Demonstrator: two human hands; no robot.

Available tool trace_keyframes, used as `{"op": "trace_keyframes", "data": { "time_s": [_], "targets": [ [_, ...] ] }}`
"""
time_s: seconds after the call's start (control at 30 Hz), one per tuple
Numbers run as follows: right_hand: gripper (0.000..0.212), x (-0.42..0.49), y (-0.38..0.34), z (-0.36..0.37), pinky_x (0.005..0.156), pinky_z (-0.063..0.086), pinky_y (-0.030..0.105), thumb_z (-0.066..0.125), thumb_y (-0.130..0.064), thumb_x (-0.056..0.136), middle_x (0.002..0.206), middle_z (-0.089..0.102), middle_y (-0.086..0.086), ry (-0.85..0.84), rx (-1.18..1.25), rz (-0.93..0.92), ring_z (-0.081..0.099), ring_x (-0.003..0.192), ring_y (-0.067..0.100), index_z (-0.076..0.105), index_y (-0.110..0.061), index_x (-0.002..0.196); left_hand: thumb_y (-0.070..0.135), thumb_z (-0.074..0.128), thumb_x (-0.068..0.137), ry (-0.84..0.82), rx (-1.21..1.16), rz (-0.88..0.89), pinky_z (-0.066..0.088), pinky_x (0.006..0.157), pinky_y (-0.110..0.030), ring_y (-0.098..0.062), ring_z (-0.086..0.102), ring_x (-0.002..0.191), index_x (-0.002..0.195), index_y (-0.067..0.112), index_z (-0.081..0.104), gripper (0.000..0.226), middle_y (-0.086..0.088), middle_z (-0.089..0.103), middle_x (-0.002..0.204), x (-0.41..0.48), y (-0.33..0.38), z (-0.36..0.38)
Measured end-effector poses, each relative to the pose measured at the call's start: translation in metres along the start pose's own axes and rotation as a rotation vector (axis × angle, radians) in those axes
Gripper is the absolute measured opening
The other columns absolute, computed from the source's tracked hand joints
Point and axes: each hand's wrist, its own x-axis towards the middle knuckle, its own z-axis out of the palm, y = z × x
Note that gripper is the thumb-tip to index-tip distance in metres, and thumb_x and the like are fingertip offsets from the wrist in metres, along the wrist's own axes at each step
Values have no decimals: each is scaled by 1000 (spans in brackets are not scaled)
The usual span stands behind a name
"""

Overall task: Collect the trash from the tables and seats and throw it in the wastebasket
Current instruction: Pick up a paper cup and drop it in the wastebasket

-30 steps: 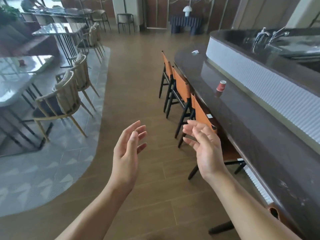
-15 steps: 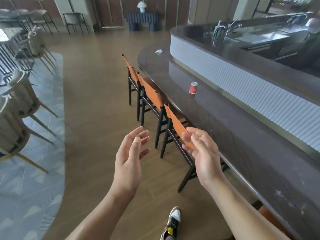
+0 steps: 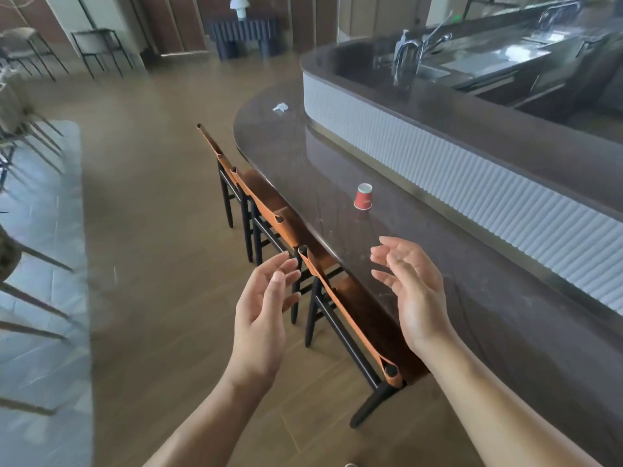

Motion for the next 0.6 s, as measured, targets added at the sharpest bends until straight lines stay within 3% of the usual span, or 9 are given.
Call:
{"op": "trace_keyframes", "data": {
  "time_s": [0.17, 0.27, 0.5, 0.6],
  "targets": [
    [27, 53, 16, 8, 101, 56, 42, 60, -35, 98, 116, 75, -2, 43, -1, -5, 69, 120, 21, 72, -26, 120, 49, 52, 99, -76, 11, -19, 54, 108, -47, -13, 67, 126, 128, 37, 69, 36, 8, 73, 130, 71, -14, 13],
    [26, 83, 30, 13, 100, 57, 41, 58, -33, 99, 116, 75, -2, 90, -19, -4, 68, 120, 21, 72, -26, 120, 39, 50, 102, -136, -8, -38, 57, 106, -40, -13, 68, 124, 128, 33, 70, 33, 8, 74, 128, 118, -26, 18],
    [28, 168, 60, 44, 99, 57, 41, 60, -32, 96, 114, 76, -3, 290, -26, -17, 69, 117, 21, 72, -24, 120, 57, 55, 91, -313, -23, -42, 54, 104, -41, -13, 67, 125, 123, 43, 70, 37, 11, 72, 129, 248, -48, 21],
    [28, 206, 65, 65, 96, 57, 37, 61, -32, 95, 114, 76, -3, 346, -24, -27, 69, 117, 20, 72, -24, 119, 50, 54, 96, -365, -20, -42, 55, 103, -41, -13, 67, 124, 127, 39, 68, 36, 11, 72, 129, 303, -53, 16]
  ]
}}
